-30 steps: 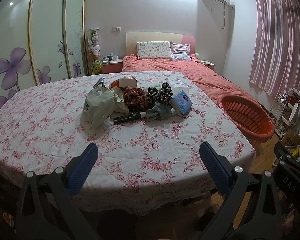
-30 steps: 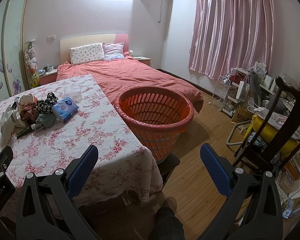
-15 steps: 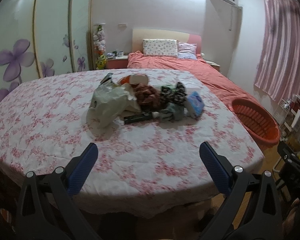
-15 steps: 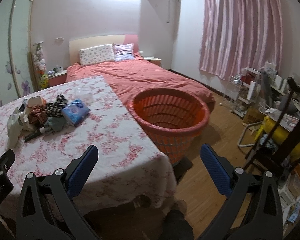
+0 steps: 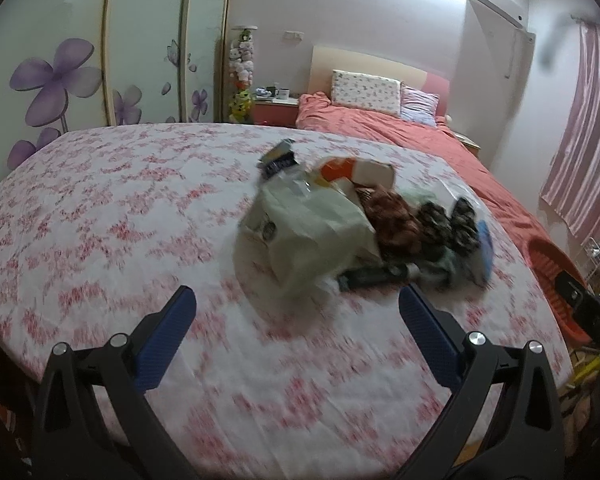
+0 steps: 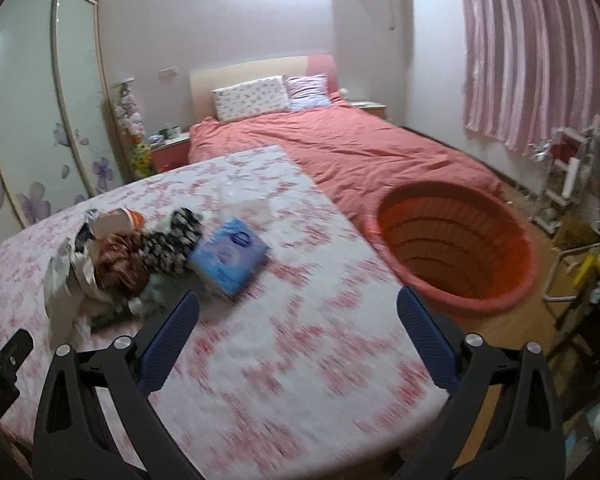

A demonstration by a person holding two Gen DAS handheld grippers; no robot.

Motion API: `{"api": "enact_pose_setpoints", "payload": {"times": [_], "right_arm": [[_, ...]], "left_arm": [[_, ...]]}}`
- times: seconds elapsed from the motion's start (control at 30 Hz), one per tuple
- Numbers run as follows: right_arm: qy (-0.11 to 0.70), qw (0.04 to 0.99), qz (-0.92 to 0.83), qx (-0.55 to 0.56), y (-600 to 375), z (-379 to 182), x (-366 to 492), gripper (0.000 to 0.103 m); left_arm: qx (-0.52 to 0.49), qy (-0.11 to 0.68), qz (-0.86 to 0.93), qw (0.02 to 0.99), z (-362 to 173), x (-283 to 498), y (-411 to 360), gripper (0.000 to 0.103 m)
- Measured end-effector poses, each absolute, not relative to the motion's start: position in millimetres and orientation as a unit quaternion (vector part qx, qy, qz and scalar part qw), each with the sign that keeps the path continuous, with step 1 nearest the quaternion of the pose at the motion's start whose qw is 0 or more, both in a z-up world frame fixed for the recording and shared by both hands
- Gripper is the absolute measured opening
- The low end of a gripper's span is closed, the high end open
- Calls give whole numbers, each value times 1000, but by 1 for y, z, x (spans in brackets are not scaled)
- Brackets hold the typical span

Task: Collect trash
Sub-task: 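Grasp the white plastic bag with the left tool while the right tool grasps the blue tissue pack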

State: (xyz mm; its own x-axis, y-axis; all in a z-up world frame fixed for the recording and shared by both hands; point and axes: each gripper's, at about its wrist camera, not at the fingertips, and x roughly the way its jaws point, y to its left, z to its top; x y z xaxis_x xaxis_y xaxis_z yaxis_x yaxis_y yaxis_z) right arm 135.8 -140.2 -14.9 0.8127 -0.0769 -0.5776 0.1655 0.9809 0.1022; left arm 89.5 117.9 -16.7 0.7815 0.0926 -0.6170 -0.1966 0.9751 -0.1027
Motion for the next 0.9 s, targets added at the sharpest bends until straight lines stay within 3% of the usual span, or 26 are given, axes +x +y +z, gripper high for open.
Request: {"api": "enact_pose_setpoints", "payload": {"times": [0.13,0.37,0.63,0.7,0.77,0.9], "right_arm": [[316,943,-44,92,-136,-17,170,88],[371,915,-22,159,-139,-32,222,87],[425,891,-20,158,-132,-54,225,87],[428,890,-17,155,-130,-55,222,79],[429,893,-22,137,-128,-55,218,63],[430,895,-31,113,-127,-56,223,58]], "left_arm": [[-83,322,82,939,-16,110,128,99],[-98,337,79,933,-20,142,138,99],[-91,344,80,931,-28,157,142,99],[-92,345,80,930,-29,159,144,99],[-95,346,79,930,-30,160,145,99],[-98,347,72,930,-29,164,143,99]]}}
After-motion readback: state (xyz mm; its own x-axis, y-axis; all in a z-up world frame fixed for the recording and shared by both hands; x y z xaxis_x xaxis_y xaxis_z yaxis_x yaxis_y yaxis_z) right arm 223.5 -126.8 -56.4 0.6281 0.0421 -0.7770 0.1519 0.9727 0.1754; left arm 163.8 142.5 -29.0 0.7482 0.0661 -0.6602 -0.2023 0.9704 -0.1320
